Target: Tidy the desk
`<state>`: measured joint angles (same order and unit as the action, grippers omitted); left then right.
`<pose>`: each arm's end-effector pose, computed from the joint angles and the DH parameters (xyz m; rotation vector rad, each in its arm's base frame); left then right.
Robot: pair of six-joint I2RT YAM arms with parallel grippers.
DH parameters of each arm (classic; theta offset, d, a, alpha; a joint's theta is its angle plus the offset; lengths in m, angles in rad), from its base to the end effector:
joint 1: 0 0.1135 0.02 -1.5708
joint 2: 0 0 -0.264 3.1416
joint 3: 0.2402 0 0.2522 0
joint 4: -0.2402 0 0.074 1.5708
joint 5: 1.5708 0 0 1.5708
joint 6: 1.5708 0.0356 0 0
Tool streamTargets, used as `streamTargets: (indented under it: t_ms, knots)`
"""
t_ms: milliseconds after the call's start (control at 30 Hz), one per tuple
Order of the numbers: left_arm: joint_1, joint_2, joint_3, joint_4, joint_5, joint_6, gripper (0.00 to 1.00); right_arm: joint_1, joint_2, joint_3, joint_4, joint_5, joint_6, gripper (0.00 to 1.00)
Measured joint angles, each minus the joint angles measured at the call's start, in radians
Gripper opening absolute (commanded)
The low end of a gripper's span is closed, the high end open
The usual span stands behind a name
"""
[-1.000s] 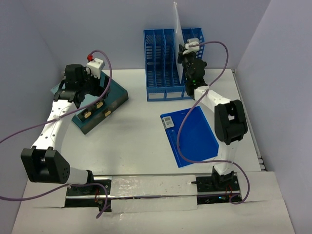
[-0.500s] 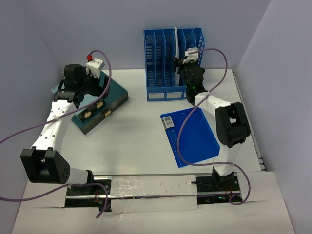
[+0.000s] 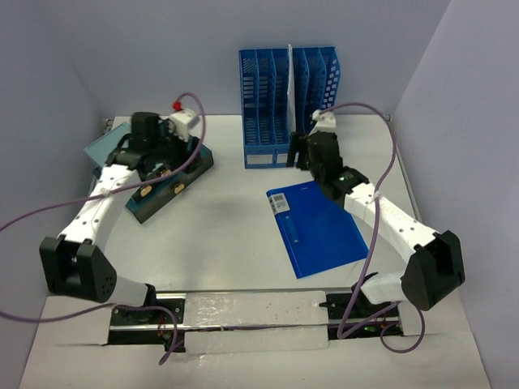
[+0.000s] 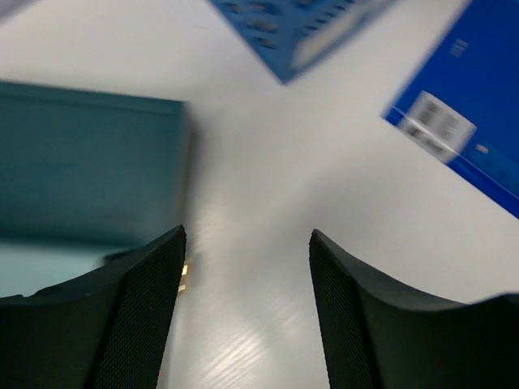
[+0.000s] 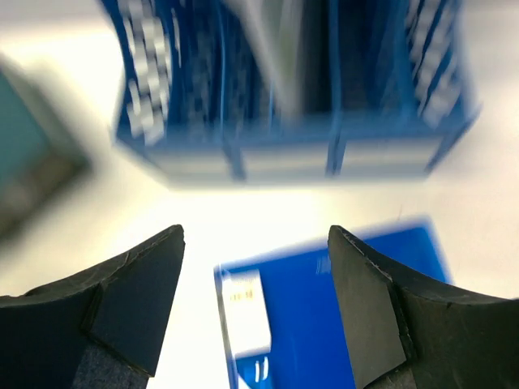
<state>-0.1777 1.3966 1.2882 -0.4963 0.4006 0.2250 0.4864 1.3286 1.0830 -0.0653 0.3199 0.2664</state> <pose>0.3047 -0.0688 0.3459 0.6504 2.0483 -0.4072 0.2806 0.1357 0.3355 0.0133 1.8711 0.2192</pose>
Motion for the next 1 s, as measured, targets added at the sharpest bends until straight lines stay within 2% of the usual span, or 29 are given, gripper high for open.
streamTargets:
  t_ms: [200, 333, 467, 700, 833, 1000]
  knots:
    - [-0.307, 0.225, 0.094, -0.041, 0.024, 0.012, 0.77, 0.044, -0.067, -0.180, -0.192, -0.044, 0.092, 0.79]
    - [-0.414, 0.419, 0.237, -0.073, 0.073, -0.008, 0.78, 0.002, -0.132, -0.244, -0.265, -0.091, 0.145, 0.79]
    - [-0.440, 0.613, 0.423, -0.075, 0.115, -0.035, 0.82, -0.009, -0.136, -0.269, -0.283, -0.112, 0.179, 0.79]
    - [-0.463, 0.850, 0.610, -0.100, 0.188, -0.062, 0.83, -0.014, -0.140, -0.324, -0.335, -0.122, 0.208, 0.78]
    - [-0.470, 0.934, 0.666, -0.100, 0.192, -0.062, 0.84, -0.014, -0.140, -0.329, -0.331, -0.131, 0.217, 0.78]
    - [-0.469, 0.965, 0.666, -0.101, 0.190, -0.062, 0.84, -0.014, -0.150, -0.377, -0.325, -0.160, 0.229, 0.78]
